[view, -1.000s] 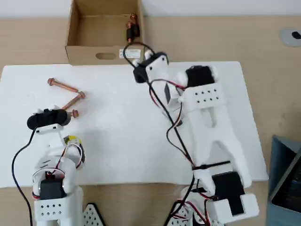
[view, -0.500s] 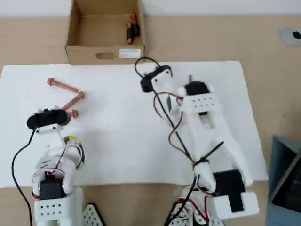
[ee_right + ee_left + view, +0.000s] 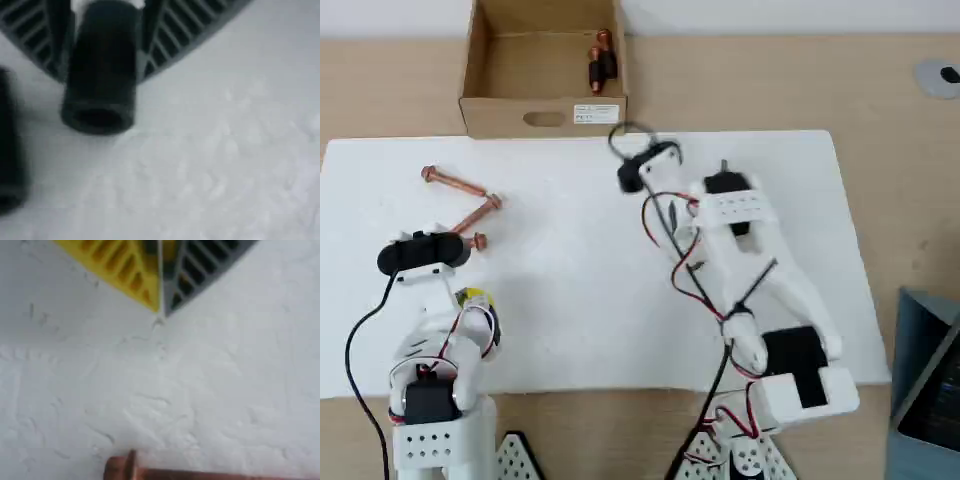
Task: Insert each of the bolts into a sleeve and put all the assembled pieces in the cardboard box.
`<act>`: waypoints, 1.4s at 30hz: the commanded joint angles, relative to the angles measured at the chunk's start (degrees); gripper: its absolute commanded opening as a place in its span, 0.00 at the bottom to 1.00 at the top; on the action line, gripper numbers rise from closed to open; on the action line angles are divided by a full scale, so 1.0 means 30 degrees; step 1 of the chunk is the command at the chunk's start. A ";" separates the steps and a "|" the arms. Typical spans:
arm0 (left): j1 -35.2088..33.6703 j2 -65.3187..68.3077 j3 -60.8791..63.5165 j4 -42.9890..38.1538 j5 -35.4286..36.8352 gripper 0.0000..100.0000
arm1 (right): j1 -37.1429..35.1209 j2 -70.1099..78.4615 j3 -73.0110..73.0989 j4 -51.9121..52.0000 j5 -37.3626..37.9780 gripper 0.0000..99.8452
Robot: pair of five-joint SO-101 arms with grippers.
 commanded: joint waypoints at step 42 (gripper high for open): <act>0.0000 -0.0161 -0.0117 -0.0322 -0.0147 0.00 | 0.0396 -0.0777 -1.2879 1.0667 0.2286 0.01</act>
